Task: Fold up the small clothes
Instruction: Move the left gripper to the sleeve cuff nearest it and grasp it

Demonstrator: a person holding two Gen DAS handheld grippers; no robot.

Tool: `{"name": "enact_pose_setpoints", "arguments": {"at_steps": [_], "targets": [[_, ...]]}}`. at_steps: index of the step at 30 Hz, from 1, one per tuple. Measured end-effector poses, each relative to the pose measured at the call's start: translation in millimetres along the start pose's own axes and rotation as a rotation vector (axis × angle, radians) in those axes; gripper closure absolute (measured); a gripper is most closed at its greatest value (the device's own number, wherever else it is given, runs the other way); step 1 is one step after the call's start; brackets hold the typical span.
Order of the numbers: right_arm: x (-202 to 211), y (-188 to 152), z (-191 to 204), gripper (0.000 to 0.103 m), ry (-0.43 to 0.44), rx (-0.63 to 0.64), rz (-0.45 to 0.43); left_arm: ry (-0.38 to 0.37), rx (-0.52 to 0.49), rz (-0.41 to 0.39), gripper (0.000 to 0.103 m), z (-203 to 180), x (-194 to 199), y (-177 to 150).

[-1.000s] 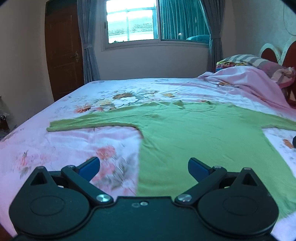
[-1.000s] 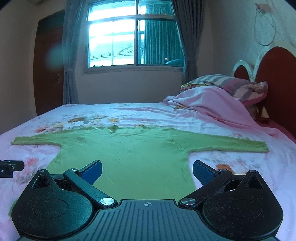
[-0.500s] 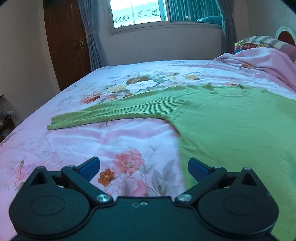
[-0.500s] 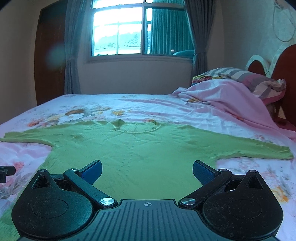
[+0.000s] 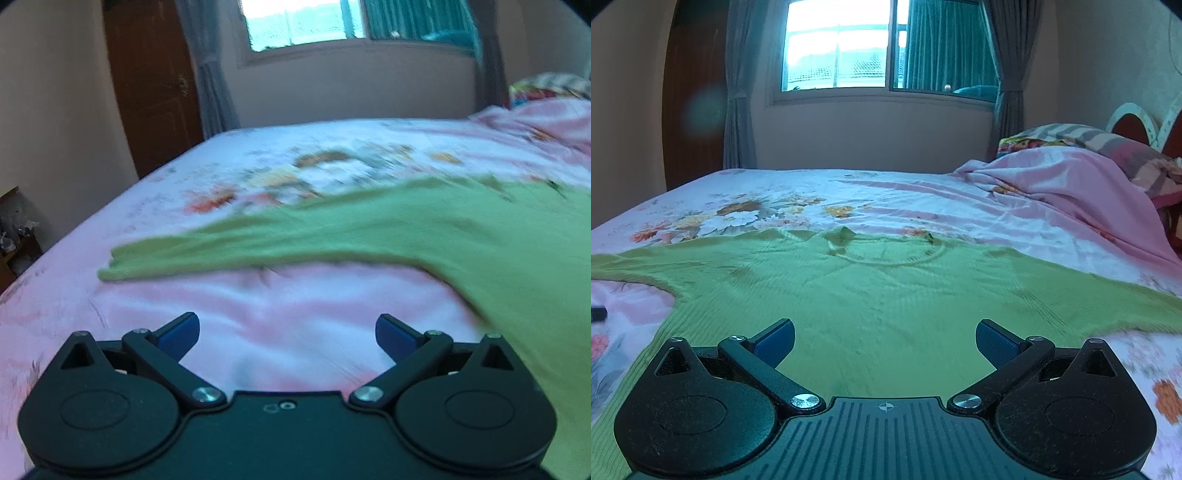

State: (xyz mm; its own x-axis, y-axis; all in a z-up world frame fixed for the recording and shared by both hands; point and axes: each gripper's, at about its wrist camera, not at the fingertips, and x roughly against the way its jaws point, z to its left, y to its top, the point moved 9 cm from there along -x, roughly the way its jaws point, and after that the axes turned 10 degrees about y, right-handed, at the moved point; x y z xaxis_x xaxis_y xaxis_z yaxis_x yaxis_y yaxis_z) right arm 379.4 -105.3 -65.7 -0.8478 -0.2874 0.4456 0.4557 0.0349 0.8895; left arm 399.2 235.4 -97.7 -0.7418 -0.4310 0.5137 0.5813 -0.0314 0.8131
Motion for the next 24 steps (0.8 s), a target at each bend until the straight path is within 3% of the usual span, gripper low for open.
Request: {"name": "enact_pose_setpoints", "arguments": {"at_steps": [3, 7, 10, 12, 15, 18, 24], "targets": [[-15, 7, 1, 0.000, 0.003, 0.007, -0.012, 0.021, 0.041, 0.008, 0.003, 30, -35, 9], [-39, 17, -2, 0.000, -0.001, -0.012, -0.013, -0.022, 0.229, 0.079, 0.005, 78, -84, 12], [-47, 20, -3, 0.000, 0.000, -0.023, -0.013, -0.068, 0.435, 0.139, 0.006, 120, -121, 8], [-51, 18, -1, 0.000, -0.001, -0.012, -0.006, -0.122, 0.627, 0.181, 0.006, 149, -148, -2], [-53, 13, -3, 0.000, -0.008, -0.006, 0.008, -0.206, 0.845, 0.175, 0.006, 178, -173, -10], [-53, 12, -7, 0.000, -0.017, -0.009, 0.006, -0.241, 0.890, 0.156, 0.006, 181, -182, -5], [-48, 15, -10, 0.000, -0.025, -0.010, -0.003, -0.253, 0.886, 0.123, 0.007, 177, -187, 3]]}}
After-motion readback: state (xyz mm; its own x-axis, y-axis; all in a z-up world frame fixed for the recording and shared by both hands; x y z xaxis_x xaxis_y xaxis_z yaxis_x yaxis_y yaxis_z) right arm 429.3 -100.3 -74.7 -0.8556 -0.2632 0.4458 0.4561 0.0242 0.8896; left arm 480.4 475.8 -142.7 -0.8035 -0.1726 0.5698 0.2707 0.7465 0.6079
